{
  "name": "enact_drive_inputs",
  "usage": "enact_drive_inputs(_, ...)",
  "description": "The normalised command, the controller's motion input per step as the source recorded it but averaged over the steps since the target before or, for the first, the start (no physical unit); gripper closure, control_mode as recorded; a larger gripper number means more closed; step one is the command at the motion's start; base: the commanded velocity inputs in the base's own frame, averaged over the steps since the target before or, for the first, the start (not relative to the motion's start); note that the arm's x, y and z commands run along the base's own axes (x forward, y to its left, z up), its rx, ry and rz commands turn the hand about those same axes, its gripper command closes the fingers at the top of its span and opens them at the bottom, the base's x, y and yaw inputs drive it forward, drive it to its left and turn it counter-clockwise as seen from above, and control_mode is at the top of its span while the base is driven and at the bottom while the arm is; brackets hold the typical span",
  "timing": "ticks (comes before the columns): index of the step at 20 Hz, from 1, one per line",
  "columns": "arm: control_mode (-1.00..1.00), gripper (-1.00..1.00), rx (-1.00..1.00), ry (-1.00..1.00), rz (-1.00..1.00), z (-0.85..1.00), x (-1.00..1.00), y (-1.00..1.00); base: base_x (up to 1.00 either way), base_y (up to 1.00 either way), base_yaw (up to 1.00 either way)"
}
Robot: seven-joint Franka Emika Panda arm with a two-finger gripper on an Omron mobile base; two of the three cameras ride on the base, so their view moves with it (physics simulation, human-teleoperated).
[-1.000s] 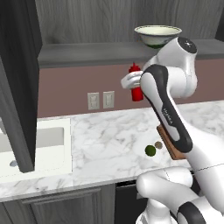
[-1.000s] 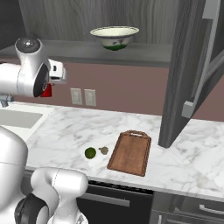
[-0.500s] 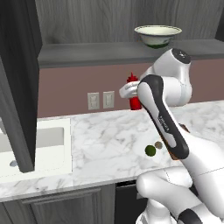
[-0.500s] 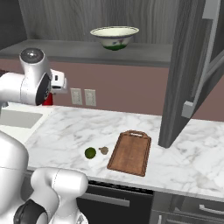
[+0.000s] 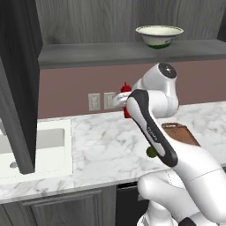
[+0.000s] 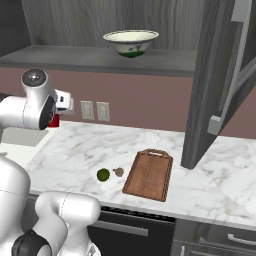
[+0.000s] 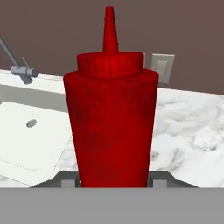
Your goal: Open the cabinet. Place the bowl and condiment on the counter. Then place the lime and garlic on the cutting board.
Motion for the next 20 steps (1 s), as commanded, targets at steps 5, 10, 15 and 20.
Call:
enact_drive_inputs(5,-1.0,1.0,0.0,0.0,-0.18,-0.23,0.1,0.09,0.0,0.0,0.0)
enact_drive_inputs(10,-1.0,1.0,0.0,0.0,-0.25,-0.19,0.0,0.0,0.0,0.0,0.0)
enact_drive_inputs(15,-1.0,1.0,0.0,0.0,-0.26,-0.21,0.04,0.0,0.0,0.0,0.0)
enact_drive_inputs(20,-1.0,1.0,0.0,0.0,-0.28,-0.18,0.06,0.0,0.0,0.0,0.0)
